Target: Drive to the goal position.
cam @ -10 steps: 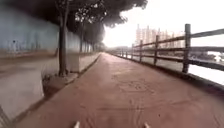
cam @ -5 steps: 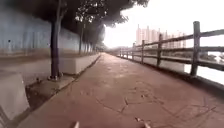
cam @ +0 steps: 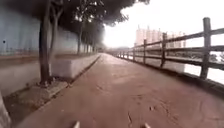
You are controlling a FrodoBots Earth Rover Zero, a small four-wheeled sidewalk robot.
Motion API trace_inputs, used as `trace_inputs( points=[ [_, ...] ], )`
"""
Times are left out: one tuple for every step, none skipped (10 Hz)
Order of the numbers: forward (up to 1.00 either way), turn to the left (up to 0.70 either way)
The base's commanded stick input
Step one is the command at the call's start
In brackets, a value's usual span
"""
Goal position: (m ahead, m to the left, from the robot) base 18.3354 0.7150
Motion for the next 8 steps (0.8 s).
trace_inputs(
  points=[
    [0.7, 0.0],
    [0.7, 0.0],
    [0.7, 0.0],
    [0.7, 0.0],
    [0.7, 0.0],
    [0.7, 0.0],
    [0.7, 0.0],
    [0.7, 0.0]
  ],
)
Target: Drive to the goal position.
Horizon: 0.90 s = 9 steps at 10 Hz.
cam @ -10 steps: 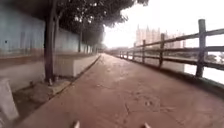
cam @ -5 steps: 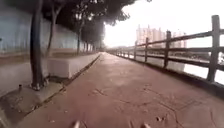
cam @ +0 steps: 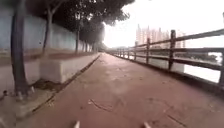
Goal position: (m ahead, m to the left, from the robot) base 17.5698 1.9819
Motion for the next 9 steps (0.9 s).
trace_inputs(
  points=[
    [0.7, 0.0],
    [0.7, 0.0],
    [0.7, 0.0],
    [0.7, 0.0],
    [0.7, 0.0],
    [0.7, 0.0],
    [0.7, 0.0],
    [0.7, 0.0],
    [0.7, 0.0]
  ],
)
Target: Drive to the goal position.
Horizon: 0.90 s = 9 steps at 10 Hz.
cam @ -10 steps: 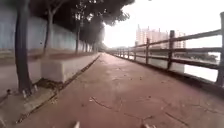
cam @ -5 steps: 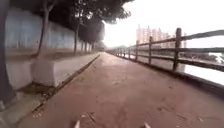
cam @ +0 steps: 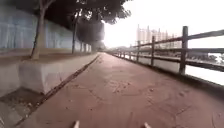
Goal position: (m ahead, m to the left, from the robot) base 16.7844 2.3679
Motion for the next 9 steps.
trace_inputs(
  points=[
    [0.7, 0.0],
    [0.7, 0.0],
    [0.7, 0.0],
    [0.7, 0.0],
    [0.7, 0.0],
    [0.7, 0.0],
    [0.7, 0.0],
    [0.7, 0.0],
    [0.7, 0.0]
  ],
)
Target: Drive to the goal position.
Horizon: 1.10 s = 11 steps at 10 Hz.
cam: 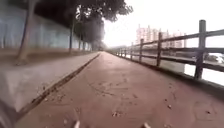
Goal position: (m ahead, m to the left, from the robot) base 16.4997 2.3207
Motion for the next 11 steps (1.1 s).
trace_inputs(
  points=[
    [0.7, 0.0],
    [0.7, 0.0],
    [0.7, 0.0],
    [0.7, 0.0],
    [0.7, 0.0],
    [0.7, 0.0],
    [0.7, 0.0],
    [0.7, 0.0],
    [0.7, 0.0],
    [0.7, 0.0],
    [0.7, 0.0]
  ],
)
